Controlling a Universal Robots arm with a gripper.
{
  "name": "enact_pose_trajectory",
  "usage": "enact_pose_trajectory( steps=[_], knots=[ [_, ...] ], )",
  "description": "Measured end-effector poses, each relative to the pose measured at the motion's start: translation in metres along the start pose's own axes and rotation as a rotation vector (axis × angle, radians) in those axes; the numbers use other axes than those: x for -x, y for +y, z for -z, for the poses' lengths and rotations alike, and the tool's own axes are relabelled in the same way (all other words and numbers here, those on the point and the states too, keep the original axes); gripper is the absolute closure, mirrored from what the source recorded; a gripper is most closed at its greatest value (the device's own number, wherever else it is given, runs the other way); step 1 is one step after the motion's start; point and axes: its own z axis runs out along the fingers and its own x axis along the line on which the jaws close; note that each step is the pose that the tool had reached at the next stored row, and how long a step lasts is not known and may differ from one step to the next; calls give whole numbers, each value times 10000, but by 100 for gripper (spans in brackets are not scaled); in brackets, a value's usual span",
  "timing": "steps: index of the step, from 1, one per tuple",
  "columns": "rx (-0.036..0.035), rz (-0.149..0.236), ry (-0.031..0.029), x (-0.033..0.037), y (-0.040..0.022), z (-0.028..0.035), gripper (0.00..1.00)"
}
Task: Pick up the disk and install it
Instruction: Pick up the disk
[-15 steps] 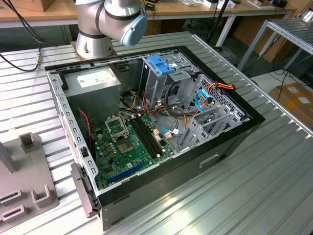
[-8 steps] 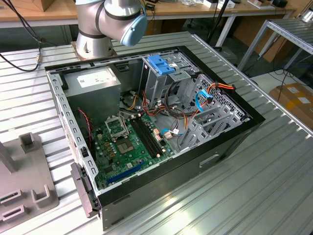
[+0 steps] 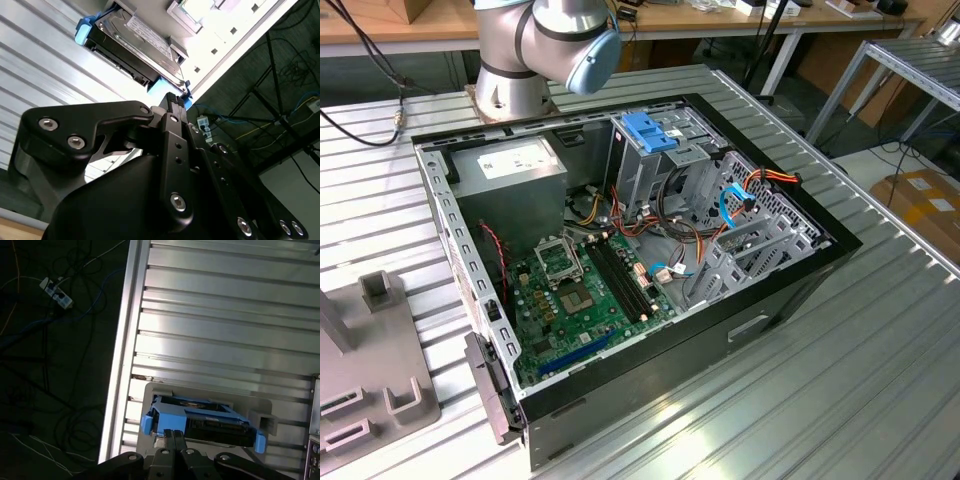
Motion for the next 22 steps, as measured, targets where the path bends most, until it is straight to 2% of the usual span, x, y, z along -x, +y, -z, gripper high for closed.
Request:
enact_pose_trajectory(
  steps=[11, 14, 16, 21, 22],
  knots=[
    [-37, 239, 8, 1, 9, -1, 89],
    [-81, 925, 24, 1, 9, -2, 89],
    [-120, 1531, 38, 1, 9, -3, 89],
    [-171, 2309, 55, 1, 9, -3, 89],
    [-190, 2602, 61, 1, 9, -4, 89]
  ],
)
